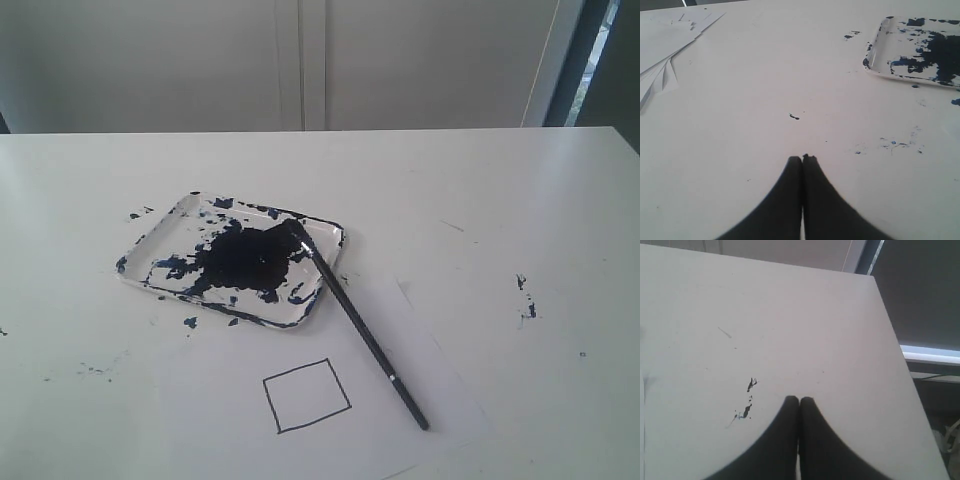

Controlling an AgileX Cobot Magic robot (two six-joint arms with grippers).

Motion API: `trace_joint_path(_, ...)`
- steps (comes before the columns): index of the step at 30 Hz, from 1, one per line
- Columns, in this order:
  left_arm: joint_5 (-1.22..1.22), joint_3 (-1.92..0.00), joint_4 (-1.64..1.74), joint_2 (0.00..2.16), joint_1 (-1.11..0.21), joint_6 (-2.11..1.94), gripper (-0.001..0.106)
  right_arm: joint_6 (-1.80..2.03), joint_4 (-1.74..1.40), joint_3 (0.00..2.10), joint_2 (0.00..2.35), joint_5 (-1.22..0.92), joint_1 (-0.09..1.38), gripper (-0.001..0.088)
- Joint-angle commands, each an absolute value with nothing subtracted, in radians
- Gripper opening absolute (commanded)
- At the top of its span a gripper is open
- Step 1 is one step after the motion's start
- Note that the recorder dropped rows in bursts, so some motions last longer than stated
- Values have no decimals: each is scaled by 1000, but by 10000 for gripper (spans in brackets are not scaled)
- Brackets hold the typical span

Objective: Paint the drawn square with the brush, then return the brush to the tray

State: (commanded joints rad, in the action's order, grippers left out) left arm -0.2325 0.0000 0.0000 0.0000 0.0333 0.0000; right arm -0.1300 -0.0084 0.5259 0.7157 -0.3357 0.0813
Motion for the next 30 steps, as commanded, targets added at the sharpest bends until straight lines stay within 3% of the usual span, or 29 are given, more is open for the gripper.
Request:
trace_joint_path(9,-233,0,0,0,33,0,0,-122,18,615,782,-309,79,0)
trace_joint_path(14,-233,0,0,0,33,0,0,-30,218,620,809,-329,79,0)
trace_joint_path(30,-233,0,0,0,33,0,0,-620,758,621,933,-620,81,0)
